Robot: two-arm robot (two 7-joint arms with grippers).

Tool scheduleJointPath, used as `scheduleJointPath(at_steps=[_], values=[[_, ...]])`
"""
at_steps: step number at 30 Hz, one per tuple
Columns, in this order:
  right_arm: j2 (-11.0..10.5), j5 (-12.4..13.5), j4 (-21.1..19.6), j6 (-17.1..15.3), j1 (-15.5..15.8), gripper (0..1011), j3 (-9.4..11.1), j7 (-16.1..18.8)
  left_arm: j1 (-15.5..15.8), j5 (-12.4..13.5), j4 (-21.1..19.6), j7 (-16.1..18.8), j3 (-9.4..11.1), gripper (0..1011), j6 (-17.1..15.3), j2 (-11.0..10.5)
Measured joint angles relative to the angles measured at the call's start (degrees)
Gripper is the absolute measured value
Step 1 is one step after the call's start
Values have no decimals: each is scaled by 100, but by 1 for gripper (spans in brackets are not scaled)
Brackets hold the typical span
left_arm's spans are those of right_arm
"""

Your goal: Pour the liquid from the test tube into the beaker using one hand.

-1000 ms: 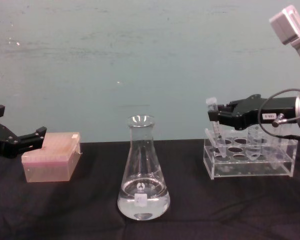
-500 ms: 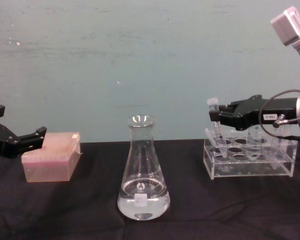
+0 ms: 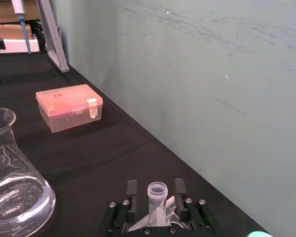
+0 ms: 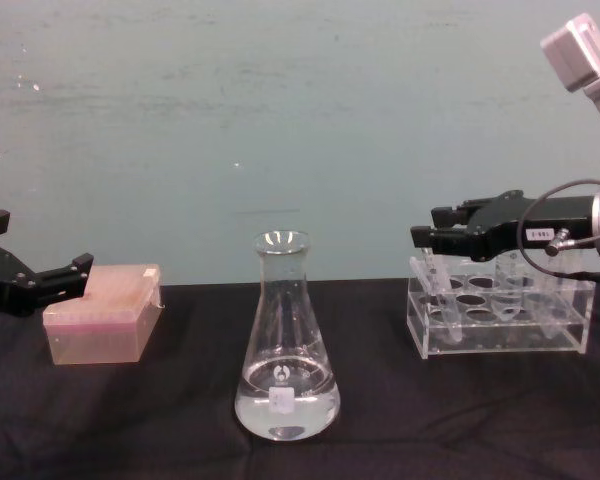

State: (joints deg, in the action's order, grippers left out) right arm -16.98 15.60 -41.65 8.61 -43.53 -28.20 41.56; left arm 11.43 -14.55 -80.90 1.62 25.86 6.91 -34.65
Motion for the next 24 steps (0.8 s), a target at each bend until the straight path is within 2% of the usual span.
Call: scheduleJointPath(at_steps=[3,8,16,20,24], values=[[0,1,-1,-2,0,511,0,0,0,0,0,0,0,1000,0,0],[0,4,-2,-4,0,703,0,0,0,0,0,0,0,1000,0,0],[1,7,-2,-4,0,934,0,0,0,0,0,0,0,1000,0,0],[0,7,-2,-4,0,1003,0,0,0,0,0,0,0,1000,0,0],[0,7,-2,-4,0,1000,0,0,0,0,0,0,0,1000,0,0]])
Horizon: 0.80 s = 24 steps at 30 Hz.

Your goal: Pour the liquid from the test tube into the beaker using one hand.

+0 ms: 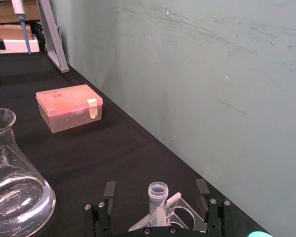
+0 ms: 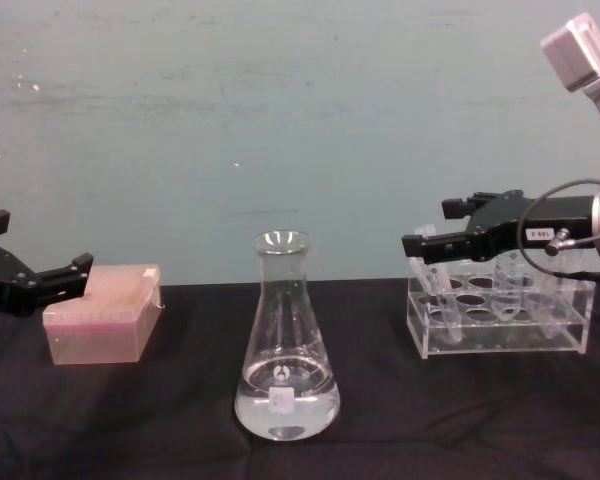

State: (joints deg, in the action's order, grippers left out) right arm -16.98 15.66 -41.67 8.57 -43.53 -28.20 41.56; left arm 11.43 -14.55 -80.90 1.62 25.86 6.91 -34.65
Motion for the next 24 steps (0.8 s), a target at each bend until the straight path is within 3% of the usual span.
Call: scheduleJointPath(at_steps=[24], values=[[0,0,0,0,0,1000,0,0,0,0,0,0,0,1000,0,0]])
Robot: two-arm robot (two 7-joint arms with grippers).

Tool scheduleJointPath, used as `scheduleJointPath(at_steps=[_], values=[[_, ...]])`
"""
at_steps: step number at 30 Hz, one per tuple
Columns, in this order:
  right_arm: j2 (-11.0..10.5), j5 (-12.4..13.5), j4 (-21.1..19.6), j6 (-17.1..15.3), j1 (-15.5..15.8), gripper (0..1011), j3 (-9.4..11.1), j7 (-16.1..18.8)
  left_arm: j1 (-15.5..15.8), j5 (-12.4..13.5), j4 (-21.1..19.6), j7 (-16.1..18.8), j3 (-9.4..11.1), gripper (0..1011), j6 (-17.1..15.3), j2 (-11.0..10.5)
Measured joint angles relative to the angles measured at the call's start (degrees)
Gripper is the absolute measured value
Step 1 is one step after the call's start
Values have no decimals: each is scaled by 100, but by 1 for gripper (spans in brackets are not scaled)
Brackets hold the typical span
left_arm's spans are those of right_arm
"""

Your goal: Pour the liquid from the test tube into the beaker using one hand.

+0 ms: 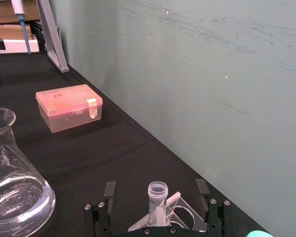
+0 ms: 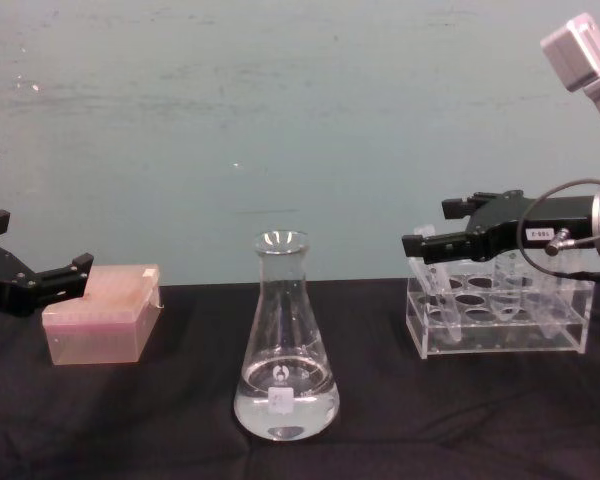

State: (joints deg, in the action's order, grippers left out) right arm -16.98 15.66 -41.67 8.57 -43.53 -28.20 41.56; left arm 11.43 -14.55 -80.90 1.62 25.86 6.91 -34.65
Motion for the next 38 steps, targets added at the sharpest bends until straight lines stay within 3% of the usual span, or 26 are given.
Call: scheduleJointPath(at_steps=[38], values=[[0,-1,0,0,0,1002,0,-1,0,0,0,0,0,1000,0,0]])
